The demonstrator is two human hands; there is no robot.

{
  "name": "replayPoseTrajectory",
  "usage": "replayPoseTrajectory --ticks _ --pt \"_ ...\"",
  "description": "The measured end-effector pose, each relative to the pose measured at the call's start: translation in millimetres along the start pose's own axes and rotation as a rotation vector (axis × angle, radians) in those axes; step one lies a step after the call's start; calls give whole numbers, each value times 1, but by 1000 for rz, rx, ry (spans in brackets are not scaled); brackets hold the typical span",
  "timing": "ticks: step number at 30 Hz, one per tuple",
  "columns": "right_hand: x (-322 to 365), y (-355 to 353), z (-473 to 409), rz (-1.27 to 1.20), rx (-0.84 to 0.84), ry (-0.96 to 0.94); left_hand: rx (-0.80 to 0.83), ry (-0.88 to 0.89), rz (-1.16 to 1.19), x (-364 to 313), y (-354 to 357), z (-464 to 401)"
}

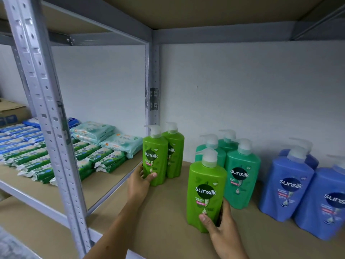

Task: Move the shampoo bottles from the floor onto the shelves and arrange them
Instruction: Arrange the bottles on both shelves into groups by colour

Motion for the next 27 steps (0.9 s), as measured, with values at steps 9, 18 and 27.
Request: replayPoseTrajectory --ticks 9,18,27 --pt "-2 1 0 -15 13 5 50 22 -23 -6 4 9" --pt "-8 -1 -1 10 21 38 -205 -59 -221 -5 -17 52" --pt "2 -3 3 31 1 43 8 80 64 -79 29 110"
Point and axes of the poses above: each hand's wrist, its own z-axis away from the middle knuckle, its own y-axis out of the palm, x = y × z, the point moved 9 cm from there along -z, towards the middle knuckle, and after that the axes turned 9 degrees about z, right-handed, at the moved point
